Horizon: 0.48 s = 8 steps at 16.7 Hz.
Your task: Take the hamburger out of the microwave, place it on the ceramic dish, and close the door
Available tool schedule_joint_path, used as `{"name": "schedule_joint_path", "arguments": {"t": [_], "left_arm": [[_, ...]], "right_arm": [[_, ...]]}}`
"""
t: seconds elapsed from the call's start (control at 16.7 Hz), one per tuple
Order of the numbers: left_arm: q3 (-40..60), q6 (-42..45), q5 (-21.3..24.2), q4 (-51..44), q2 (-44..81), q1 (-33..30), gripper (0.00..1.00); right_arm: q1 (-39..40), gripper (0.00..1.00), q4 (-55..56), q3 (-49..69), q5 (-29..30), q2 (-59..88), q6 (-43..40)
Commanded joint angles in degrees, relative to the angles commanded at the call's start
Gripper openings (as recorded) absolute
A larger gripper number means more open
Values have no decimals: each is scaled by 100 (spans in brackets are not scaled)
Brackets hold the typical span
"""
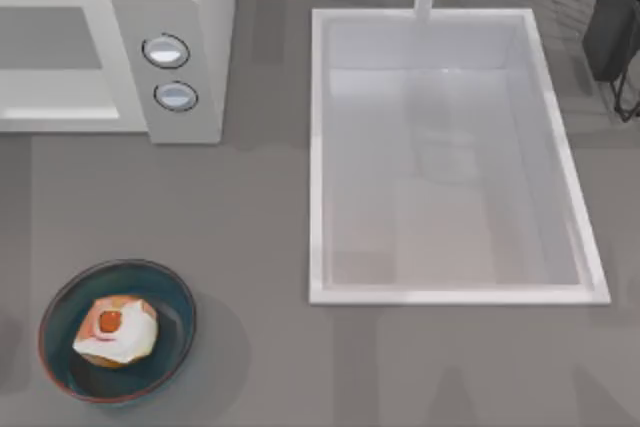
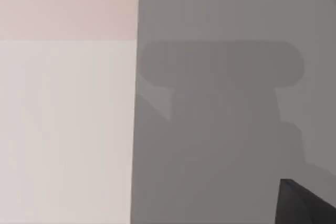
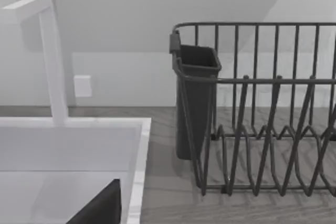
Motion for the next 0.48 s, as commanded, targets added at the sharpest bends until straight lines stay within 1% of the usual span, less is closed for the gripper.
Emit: {"name": "schedule_joint_path", "arguments": {"t": [0.12, 0.24, 0.48], "left_arm": [[-548, -250, -108, 253, -410, -223, 0], [-866, -429, -186, 434, -701, -383, 0], [-944, -480, -209, 483, -777, -429, 0]], "right_arm": [[0, 100, 0, 0, 0, 0, 0], [0, 100, 0, 0, 0, 0, 0], [0, 100, 0, 0, 0, 0, 0]]}}
